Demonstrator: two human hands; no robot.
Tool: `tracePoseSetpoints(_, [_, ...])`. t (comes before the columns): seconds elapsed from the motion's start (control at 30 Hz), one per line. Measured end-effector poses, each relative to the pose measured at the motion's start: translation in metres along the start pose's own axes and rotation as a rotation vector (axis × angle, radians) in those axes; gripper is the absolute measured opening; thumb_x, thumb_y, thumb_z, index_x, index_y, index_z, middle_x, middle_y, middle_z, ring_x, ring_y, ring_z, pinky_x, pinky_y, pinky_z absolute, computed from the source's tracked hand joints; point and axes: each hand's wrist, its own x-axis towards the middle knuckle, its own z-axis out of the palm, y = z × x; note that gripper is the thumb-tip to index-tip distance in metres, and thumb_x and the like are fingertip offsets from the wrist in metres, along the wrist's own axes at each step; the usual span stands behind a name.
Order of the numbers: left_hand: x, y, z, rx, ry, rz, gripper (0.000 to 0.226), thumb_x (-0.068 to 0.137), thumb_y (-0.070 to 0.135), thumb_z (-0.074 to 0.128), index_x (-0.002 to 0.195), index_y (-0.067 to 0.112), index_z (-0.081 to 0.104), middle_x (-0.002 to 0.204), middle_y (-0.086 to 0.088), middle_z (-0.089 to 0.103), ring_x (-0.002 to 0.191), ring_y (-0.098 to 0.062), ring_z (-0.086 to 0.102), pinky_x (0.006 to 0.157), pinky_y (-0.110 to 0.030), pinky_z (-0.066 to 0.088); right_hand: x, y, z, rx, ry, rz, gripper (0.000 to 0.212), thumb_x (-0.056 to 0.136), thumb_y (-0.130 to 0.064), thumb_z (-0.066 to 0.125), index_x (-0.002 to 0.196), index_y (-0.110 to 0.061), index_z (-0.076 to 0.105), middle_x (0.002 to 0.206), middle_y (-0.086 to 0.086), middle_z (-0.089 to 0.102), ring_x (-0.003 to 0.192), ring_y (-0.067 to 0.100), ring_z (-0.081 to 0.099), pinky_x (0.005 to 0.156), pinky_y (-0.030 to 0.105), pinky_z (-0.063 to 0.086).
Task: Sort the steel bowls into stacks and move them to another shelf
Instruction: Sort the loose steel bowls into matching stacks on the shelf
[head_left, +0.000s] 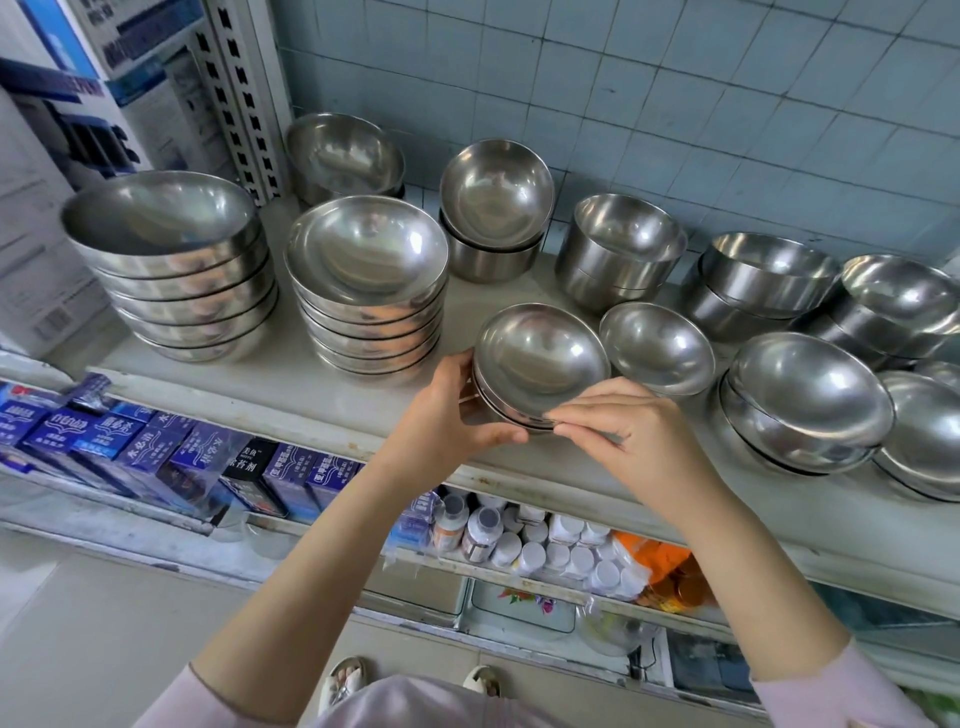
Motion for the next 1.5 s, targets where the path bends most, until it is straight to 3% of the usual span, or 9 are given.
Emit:
tracePoseSetpoints(0.17, [0.0,0.0,0.0,-0.01,0.0,-0.024,0.105,0.051,0.039,0.086,0.138,0.009,0.037,0.121,0.009,0.059,0.112,0.002,0.06,0.097,-0.02,0.049,0.006,-0.003,-0.028,-0.006,0.023,0.06,0.045,0.081,-0.031,0.072,0.123,-0.017,0.068,0.122,-0.012,0.065,0.112,0.005,0.058,0.104,0.015,0.04])
tracePoseSetpoints(0.3, [0.0,0.002,0.001,-0.007,0.012,-0.021,0.101,0.052,0.037,0.086,0.137,0.011,0.038,0.121,0.01,0.058,0.112,0.001,0.059,0.095,-0.015,0.048,0.005,0.01,-0.064,-0.062,0.078,0.381,0.045,0.075,-0.04,0.074,0.114,-0.018,0.073,0.103,-0.019,0.066,0.086,-0.003,0.061,0.081,0.003,0.04])
tracePoseSetpoints(0.47, [0.0,0.001,0.001,-0.005,0.03,-0.024,0.096,0.05,0.037,0.086,0.131,0.014,0.041,0.118,0.012,0.06,0.113,-0.002,0.06,0.098,-0.021,0.049,0.012,0.019,-0.065,-0.225,-0.209,0.509,0.037,0.082,-0.036,0.076,0.115,-0.019,0.074,0.114,-0.003,0.073,0.105,0.012,0.066,0.095,0.027,0.048])
tracePoseSetpoints(0.57, [0.0,0.002,0.002,0.0,0.038,-0.023,0.091,0.05,0.036,0.086,0.127,0.018,0.041,0.117,0.013,0.06,0.112,-0.002,0.061,0.097,-0.019,0.049,0.015,0.018,-0.062,-0.177,-0.227,0.515,0.036,0.079,-0.024,0.081,0.113,-0.014,0.074,0.107,0.001,0.075,0.092,0.008,0.066,0.095,0.026,0.05])
tracePoseSetpoints(0.8, [0.0,0.002,0.001,0.014,0.033,-0.015,0.093,0.051,0.035,0.087,0.13,0.017,0.041,0.114,0.017,0.058,0.108,0.006,0.059,0.094,-0.014,0.048,0.008,0.021,-0.06,-0.211,-0.163,0.443,0.014,0.077,-0.01,0.08,0.09,-0.014,0.079,0.078,-0.002,0.073,0.072,0.008,0.065,0.078,0.02,0.053])
tracePoseSetpoints(0.97, [-0.001,0.001,0.001,0.012,0.032,-0.026,0.096,0.049,0.04,0.087,0.13,0.016,0.041,0.117,0.013,0.06,0.112,-0.001,0.061,0.099,-0.023,0.049,0.006,0.014,-0.071,-0.242,0.107,0.312,0.012,0.076,-0.005,0.08,0.085,-0.012,0.078,0.073,-0.006,0.067,0.063,-0.001,0.057,0.07,0.007,0.045])
tracePoseSetpoints(1.1, [-0.001,0.003,0.001,0.033,0.035,-0.012,0.096,0.049,0.041,0.086,0.131,0.017,0.042,0.117,0.014,0.06,0.113,-0.001,0.06,0.099,-0.022,0.048,0.013,-0.01,-0.077,-0.337,0.215,0.044,0.009,0.077,-0.003,0.08,0.084,-0.008,0.076,0.076,0.001,0.071,0.071,0.019,0.062,0.071,0.029,0.048])
tracePoseSetpoints(1.23, [-0.002,0.005,0.003,0.038,0.048,0.002,0.095,0.05,0.039,0.086,0.131,0.015,0.042,0.112,0.02,0.058,0.106,0.012,0.057,0.096,-0.013,0.047,0.022,-0.036,-0.058,-0.276,0.179,-0.103,0.005,0.081,-0.007,0.078,0.085,-0.009,0.076,0.08,-0.001,0.073,0.075,0.019,0.062,0.074,0.027,0.048])
tracePoseSetpoints(1.5, [-0.002,0.003,0.005,0.1,0.082,0.057,0.1,0.053,0.04,0.089,0.134,0.007,0.041,0.121,0.0,0.064,0.114,-0.008,0.061,0.099,-0.021,0.048,0.011,-0.029,-0.02,-0.252,0.042,-0.108,0.007,0.085,-0.013,0.071,0.089,-0.011,0.077,0.084,-0.003,0.073,0.08,0.019,0.064,0.072,0.034,0.054])
